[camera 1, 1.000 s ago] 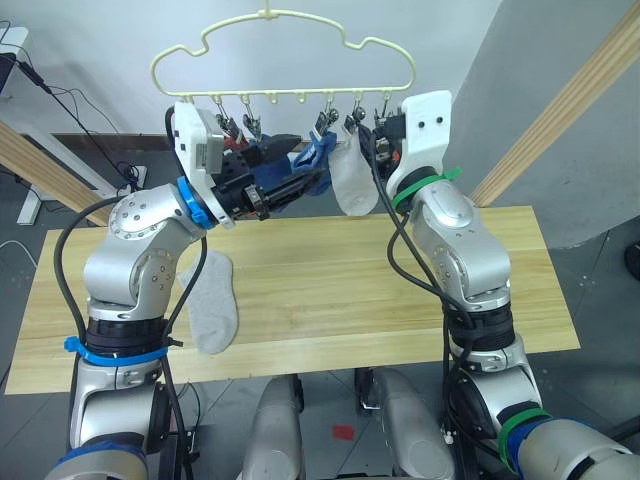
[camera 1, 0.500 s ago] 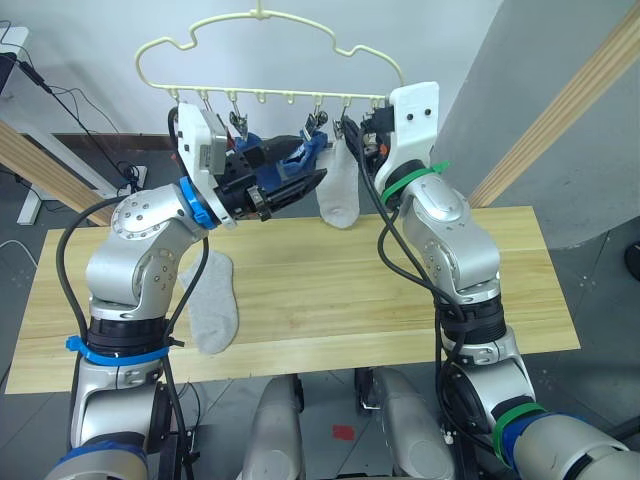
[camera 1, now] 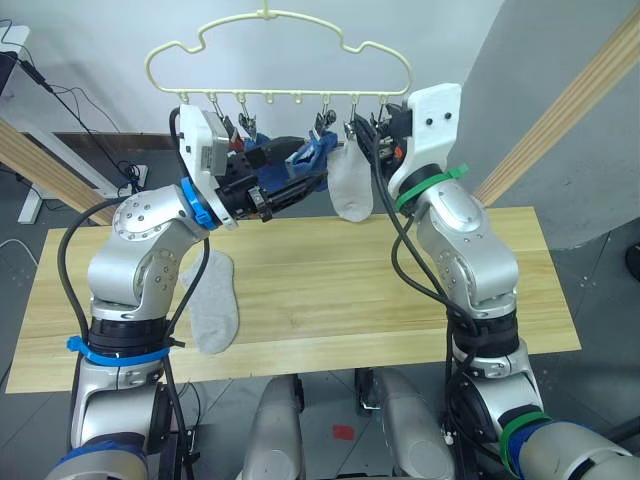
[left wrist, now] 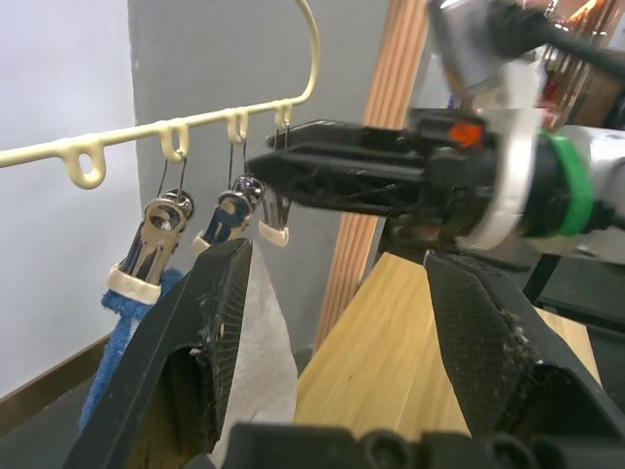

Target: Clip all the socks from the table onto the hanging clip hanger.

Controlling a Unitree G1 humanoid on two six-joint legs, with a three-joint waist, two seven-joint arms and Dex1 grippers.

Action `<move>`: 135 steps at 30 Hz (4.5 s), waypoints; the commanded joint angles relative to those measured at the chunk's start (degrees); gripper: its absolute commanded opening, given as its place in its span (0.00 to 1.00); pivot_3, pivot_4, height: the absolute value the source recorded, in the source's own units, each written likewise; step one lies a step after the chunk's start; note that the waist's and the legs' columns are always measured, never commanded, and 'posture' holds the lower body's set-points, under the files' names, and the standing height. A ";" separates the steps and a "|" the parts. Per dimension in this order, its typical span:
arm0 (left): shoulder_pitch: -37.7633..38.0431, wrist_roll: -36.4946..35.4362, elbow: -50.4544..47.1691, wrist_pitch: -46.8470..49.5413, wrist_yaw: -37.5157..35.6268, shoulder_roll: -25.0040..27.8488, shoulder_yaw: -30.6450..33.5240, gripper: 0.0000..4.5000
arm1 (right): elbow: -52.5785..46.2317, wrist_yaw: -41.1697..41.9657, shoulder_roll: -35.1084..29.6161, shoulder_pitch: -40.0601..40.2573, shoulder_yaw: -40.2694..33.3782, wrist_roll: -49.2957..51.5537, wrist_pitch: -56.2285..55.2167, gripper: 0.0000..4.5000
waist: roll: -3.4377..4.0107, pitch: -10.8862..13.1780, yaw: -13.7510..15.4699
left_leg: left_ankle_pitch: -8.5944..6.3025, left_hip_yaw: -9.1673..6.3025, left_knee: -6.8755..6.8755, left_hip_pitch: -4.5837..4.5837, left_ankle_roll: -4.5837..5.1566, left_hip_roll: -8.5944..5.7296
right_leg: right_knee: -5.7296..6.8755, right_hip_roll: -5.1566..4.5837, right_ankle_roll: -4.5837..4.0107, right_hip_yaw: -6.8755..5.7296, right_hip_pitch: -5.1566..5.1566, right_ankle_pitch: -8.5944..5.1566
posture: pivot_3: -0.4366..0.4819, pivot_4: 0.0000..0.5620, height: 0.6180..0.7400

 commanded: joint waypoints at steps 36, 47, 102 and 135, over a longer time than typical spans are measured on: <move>-0.33 1.07 0.35 -1.57 -3.18 1.02 0.30 0.69 | 4.22 -5.04 0.64 -1.27 -1.36 -3.15 1.24 0.31 | 0.00 0.00 -0.07 | 0.01 0.00 0.01 0.00 -0.01 -0.02 | 0.01 0.01 0.00 -0.02 0.00 0.00 | 0.44 0.66 1.00; -0.12 1.16 0.22 -1.65 -3.27 0.90 0.29 0.69 | 5.96 -6.44 2.21 -2.81 -1.90 -2.86 0.12 0.31 | 0.00 0.00 -0.02 | 0.01 -0.01 0.02 0.00 0.00 -0.01 | 0.03 0.01 -0.01 -0.02 0.00 0.00 | 0.44 0.66 1.00; 0.04 1.52 0.12 -1.64 -3.39 0.52 -0.13 0.69 | 7.15 -6.94 6.85 -7.15 -1.52 -1.55 0.47 0.57 | 0.00 0.00 -0.07 | 0.01 -0.04 0.02 0.00 0.00 0.00 | 0.04 0.02 -0.07 -0.05 0.00 0.04 | 0.43 0.66 1.00; 0.44 1.83 -0.46 -1.54 -3.34 0.57 -0.17 0.69 | 7.27 -8.25 6.22 -6.57 -0.71 -3.49 -0.88 0.57 | 0.00 0.00 -0.01 | 0.00 -0.02 0.02 0.00 0.01 0.00 | 0.03 0.01 -0.03 -0.04 0.00 0.02 | 0.44 0.67 1.00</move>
